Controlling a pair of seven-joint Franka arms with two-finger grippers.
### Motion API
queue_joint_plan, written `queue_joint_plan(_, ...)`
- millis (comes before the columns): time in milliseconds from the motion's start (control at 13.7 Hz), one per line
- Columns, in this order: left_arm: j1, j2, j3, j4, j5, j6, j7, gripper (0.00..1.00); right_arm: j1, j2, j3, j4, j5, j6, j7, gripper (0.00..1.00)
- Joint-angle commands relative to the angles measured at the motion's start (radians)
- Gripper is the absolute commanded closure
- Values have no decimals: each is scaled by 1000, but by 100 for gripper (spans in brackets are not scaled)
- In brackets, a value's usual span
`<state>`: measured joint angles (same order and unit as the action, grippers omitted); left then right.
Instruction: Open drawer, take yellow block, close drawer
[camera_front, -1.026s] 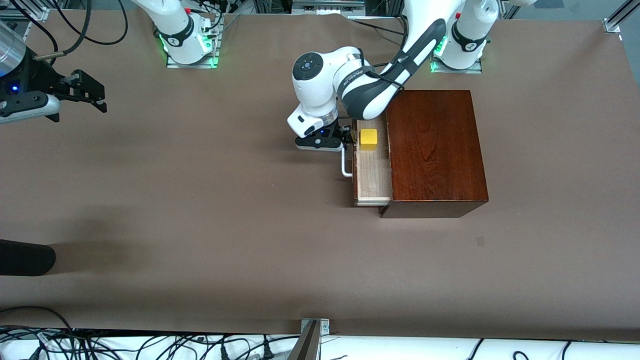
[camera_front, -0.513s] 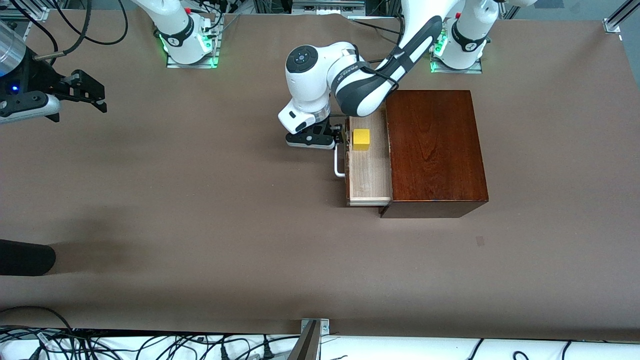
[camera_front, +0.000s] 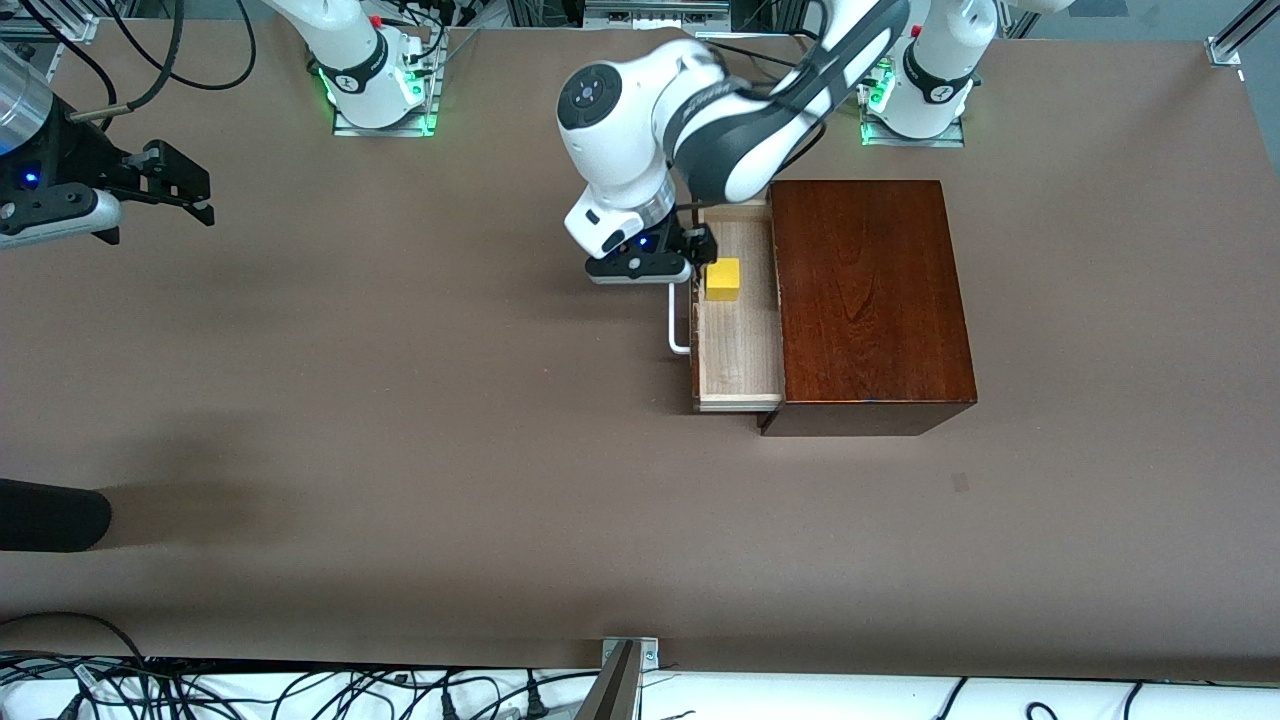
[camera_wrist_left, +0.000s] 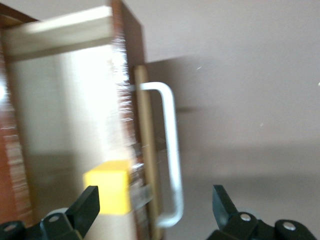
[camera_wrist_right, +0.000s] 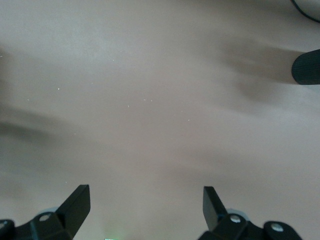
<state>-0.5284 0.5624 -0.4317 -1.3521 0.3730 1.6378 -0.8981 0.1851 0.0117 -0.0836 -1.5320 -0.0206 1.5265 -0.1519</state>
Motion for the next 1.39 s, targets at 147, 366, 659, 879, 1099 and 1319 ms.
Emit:
queue_joint_plan(147,200,-143,1,70,-75,-205,249,0,-1,25,1,10,4,-2,9,0)
queue_joint_plan(366,374,-216,-2,71,-150,-256,263,0,37,112,24,16,5,29,5,0)
queue_joint_plan(659,538,-298,55,54,-250,-240,480,0,137,161,38,10,10,21,-55,0)
queue_joint_plan(879,532,-366,245,-14,-341,-215,729,0,302,198,38,16,69,18,-193,0)
queue_joint_plan(1099,531,-485,342,-191,-350,-55,885,0,486,341,56,157,85,46,-261,0)
queue_joint_plan(1319,528,-535,386,-280,-336,6,958,0,580,511,99,356,88,160,-259,0)
